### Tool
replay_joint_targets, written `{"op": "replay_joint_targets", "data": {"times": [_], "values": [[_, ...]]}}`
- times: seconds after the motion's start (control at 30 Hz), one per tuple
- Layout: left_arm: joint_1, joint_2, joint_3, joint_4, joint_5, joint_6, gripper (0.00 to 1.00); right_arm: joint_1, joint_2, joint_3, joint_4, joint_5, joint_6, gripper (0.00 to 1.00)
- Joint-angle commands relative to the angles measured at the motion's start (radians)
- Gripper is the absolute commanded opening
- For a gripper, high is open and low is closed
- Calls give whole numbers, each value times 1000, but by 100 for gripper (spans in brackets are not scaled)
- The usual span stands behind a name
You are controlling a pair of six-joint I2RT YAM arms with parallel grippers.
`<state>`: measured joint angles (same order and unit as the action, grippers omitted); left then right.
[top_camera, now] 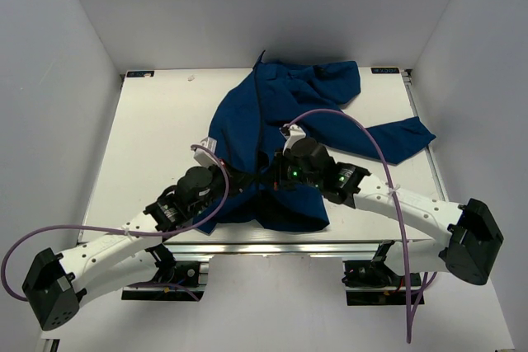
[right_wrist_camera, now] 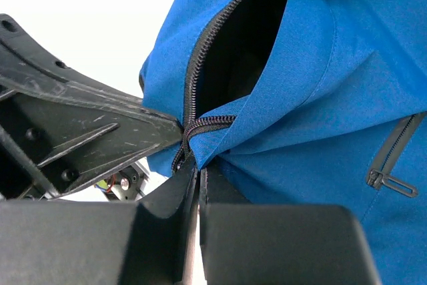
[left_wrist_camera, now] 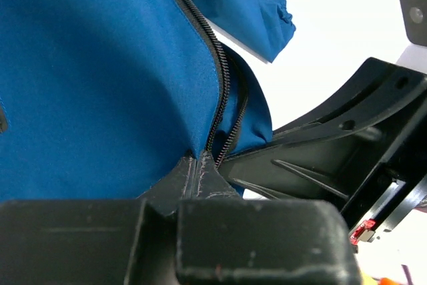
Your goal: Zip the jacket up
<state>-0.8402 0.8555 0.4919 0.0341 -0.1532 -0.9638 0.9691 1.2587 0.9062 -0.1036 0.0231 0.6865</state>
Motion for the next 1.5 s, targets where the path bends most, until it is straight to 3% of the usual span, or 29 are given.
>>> {"op": "replay_joint_targets", "data": {"times": [0.0, 0.17, 0.23, 0.37, 0.53, 0.67, 0.77, 1.23, 1.47], "values": [[-23, -13, 60, -3, -37, 59, 0, 5, 4, 65, -28, 6, 15, 0], [-33, 16, 74, -6, -26, 97, 0, 5, -5, 50, -24, 9, 7, 0], [-31, 28, 88, -28, -26, 112, 4, 5, -12, 36, -37, 24, 7, 0], [-33, 66, 89, -30, 64, 166, 21, 3, -18, -1, -67, 58, 10, 0], [-31, 145, 62, -5, 259, 182, 32, 3, -16, -98, 10, -6, 13, 0], [-31, 186, 54, 1, 302, 180, 53, 0, -21, -151, 19, 9, 22, 0], [-31, 183, 48, -6, 305, 178, 62, -3, -27, -197, 27, 26, 25, 0], [-31, 197, 54, -143, 262, 203, 60, -4, -51, -233, 81, 1, 13, 0], [-31, 208, 60, -73, 248, 192, 64, -4, -45, -230, 79, -8, 7, 0]]}}
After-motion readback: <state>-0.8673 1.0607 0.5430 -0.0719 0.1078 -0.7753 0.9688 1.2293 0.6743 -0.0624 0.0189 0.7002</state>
